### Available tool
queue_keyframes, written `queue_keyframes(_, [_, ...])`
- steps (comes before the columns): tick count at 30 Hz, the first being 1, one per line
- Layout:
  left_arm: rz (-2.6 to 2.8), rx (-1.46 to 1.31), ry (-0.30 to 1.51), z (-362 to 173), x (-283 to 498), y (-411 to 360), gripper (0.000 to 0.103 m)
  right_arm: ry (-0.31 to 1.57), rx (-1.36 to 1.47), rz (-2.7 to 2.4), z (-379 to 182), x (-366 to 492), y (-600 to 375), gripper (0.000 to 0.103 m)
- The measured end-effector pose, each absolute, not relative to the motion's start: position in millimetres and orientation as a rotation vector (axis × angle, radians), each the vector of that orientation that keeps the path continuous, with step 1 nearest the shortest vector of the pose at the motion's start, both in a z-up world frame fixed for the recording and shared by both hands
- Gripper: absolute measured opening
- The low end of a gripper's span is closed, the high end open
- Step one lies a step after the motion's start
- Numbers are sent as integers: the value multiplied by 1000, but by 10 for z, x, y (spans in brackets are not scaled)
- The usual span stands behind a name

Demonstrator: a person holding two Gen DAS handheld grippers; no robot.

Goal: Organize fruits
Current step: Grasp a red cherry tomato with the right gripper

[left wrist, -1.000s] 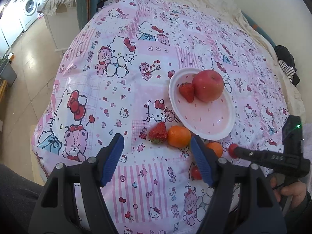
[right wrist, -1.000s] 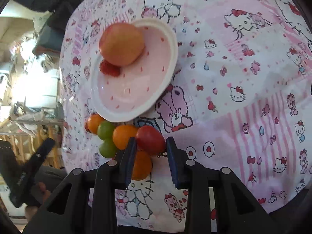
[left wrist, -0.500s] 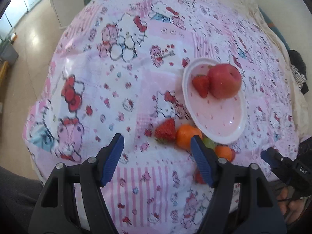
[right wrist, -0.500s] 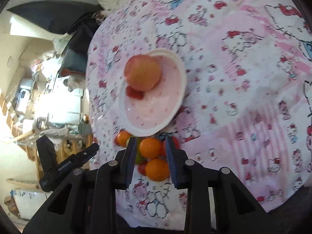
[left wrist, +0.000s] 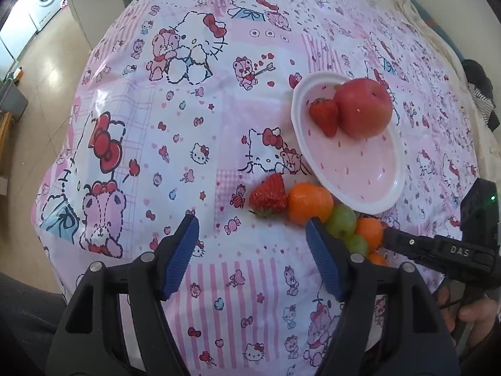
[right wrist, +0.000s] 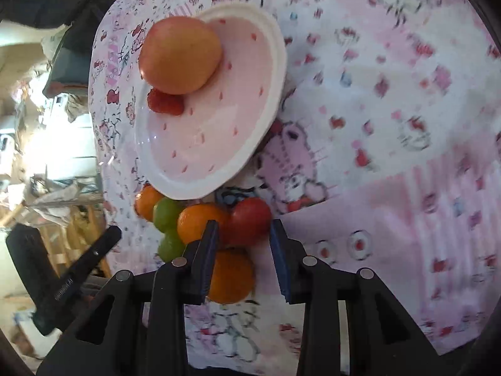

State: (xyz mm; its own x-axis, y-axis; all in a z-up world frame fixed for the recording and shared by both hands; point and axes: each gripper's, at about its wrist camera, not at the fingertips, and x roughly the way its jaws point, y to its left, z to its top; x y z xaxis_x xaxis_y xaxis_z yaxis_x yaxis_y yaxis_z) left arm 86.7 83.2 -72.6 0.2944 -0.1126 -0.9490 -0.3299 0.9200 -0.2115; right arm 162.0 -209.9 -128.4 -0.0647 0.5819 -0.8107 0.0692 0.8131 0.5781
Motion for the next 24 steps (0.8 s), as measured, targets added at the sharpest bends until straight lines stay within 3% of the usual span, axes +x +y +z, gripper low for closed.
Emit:
queue_keyframes(13, [143, -446, 1243, -655, 875, 862, 68, 1588, 796, 388, -1496, 1559, -2277, 31])
queue_keyframes(24, [149, -448, 1246, -649, 860, 903, 68, 1514, 534, 371, -1141, 1563, -2353, 28])
